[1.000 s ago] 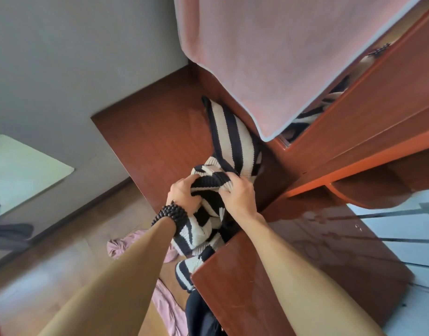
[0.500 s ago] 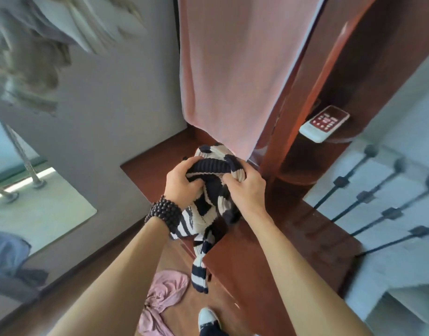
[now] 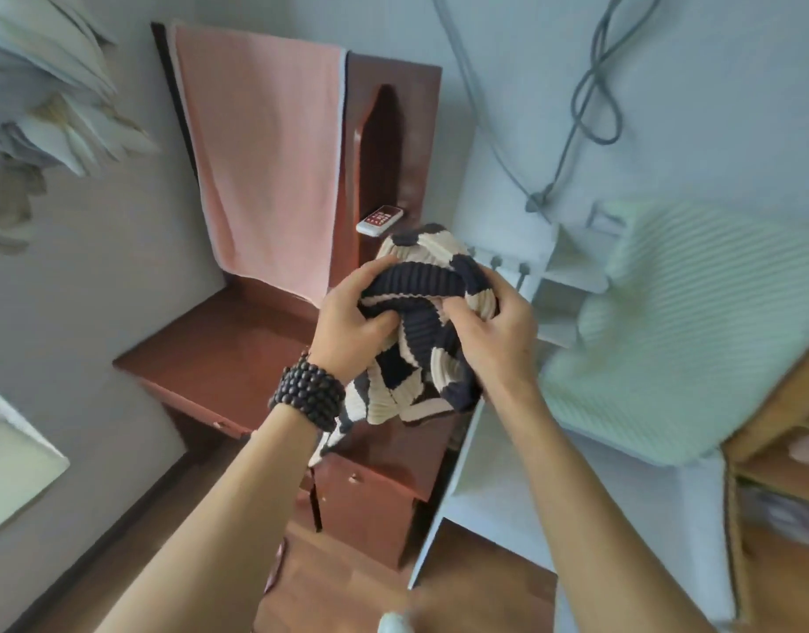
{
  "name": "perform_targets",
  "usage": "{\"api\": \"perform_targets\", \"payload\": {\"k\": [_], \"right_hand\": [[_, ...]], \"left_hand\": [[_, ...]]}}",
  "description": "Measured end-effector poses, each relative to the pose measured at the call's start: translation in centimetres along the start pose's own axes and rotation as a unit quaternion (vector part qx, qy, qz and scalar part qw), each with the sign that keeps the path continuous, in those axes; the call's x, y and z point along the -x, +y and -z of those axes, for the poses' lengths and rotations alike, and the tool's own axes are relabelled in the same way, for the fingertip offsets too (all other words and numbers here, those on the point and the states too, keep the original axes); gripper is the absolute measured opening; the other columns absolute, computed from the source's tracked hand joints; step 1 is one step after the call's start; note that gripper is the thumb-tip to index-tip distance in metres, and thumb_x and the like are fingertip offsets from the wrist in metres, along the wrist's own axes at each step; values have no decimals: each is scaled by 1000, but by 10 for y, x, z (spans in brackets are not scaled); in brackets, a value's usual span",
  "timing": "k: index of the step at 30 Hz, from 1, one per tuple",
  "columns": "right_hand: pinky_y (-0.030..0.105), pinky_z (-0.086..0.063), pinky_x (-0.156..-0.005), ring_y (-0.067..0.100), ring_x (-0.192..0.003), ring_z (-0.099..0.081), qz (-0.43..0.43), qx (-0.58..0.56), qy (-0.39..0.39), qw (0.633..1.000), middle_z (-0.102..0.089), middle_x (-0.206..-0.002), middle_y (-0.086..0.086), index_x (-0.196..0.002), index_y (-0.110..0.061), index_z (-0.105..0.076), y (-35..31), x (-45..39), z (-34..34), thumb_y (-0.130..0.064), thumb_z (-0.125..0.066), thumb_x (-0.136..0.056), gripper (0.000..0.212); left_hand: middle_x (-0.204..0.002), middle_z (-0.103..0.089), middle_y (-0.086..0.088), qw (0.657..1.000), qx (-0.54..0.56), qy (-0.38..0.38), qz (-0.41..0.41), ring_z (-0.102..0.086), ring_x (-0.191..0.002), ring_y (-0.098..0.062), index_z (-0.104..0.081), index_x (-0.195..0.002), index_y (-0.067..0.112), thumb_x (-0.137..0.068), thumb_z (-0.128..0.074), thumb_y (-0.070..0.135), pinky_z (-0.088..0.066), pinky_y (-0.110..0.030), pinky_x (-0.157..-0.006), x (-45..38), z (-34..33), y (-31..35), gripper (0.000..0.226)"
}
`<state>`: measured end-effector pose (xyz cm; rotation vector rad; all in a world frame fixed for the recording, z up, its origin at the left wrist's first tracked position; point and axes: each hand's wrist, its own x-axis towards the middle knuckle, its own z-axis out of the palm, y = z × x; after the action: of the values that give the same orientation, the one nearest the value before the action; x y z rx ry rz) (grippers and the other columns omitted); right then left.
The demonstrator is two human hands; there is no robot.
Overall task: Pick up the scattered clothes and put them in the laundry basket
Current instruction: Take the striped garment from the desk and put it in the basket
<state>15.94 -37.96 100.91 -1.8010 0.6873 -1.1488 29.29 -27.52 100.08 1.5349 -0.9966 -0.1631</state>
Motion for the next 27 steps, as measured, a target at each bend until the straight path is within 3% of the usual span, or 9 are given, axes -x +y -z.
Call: {"api": "perform_targets", "payload": {"k": [6, 10, 13, 15, 17, 20, 22, 24, 27], "right_hand": [[22, -61, -77, -4, -90, -73, -33, 11, 88, 996, -78, -94, -23, -102, -47, -74, -16, 65, 136, -37, -78, -78, 26], [27, -62, -78, 1, -93, -75, -90, 9, 156, 983, -80, -96, -18, -99, -48, -74, -1, 114, 214, -35, -78, -77, 26], [18, -58, -72, -3, -89, -73, -145, 26, 231, 962, -79, -92, -22, -91, -49, -75, 21, 155, 304, -31, -81, -74, 25], [25, -60, -78, 2, -92, -74, -190, 37, 270, 943, -80, -95, -16, -94, -42, -76, 32, 181, 364, -32, -81, -72, 25], [27, -62, -76, 5, -90, -76, -215, 40, 298, 929, -81, -94, -13, -89, -42, -78, 43, 206, 424, -30, -81, -71, 22], [17, -56, -64, -5, -79, -74, -234, 46, 311, 920, -79, -82, -23, -78, -51, -75, 53, 227, 490, -33, -79, -68, 21], [26, -61, -72, 2, -86, -77, -247, 45, 317, 915, -81, -89, -17, -87, -45, -77, 65, 237, 529, -34, -80, -66, 24], [39, -65, -83, 14, -96, -78, -267, 44, 328, 905, -82, -97, -7, -102, -35, -78, 82, 246, 563, -32, -81, -65, 37], [52, -62, -94, 23, -104, -76, -288, 41, 335, 896, -80, -106, 2, -111, -25, -78, 108, 257, 618, -24, -81, -71, 40]], "left_hand": [[-126, -62, 0, 984, 85, -150, -35, -63, -112, -12, -52, -137, 29, -78, -56, -6, -58, -34, -89, 49, -104, 55, 68], [-116, -62, -3, 950, 150, -275, -16, -62, -79, -10, -49, -136, 38, -80, -51, -8, -51, -22, -62, 89, -183, 71, 72], [-122, -61, 0, 917, 170, -360, -21, -64, -97, -14, -51, -131, 45, -78, -52, -1, -56, -27, -74, 132, -266, 100, 70], [-125, -61, 4, 893, 177, -413, -28, -63, -109, -13, -50, -132, 42, -79, -53, 1, -55, -30, -84, 162, -319, 122, 67], [-125, -60, 2, 869, 182, -460, -23, -62, -112, -16, -48, -137, 34, -80, -53, 1, -55, -33, -88, 192, -375, 145, 66], [-117, -62, 8, 844, 208, -495, -15, -64, -102, -13, -48, -132, 39, -81, -52, -4, -56, -31, -86, 225, -437, 169, 66], [-118, -62, 10, 839, 215, -500, 5, -64, -105, -9, -50, -127, 44, -81, -51, -6, -56, -30, -87, 245, -476, 181, 68], [-122, -61, 5, 833, 222, -506, 36, -63, -115, -16, -52, -126, 45, -81, -51, -8, -57, -39, -92, 264, -513, 185, 69], [-125, -61, 3, 825, 232, -508, 83, -63, -116, -17, -53, -133, 33, -83, -51, -16, -57, -41, -94, 291, -573, 187, 70]]}}
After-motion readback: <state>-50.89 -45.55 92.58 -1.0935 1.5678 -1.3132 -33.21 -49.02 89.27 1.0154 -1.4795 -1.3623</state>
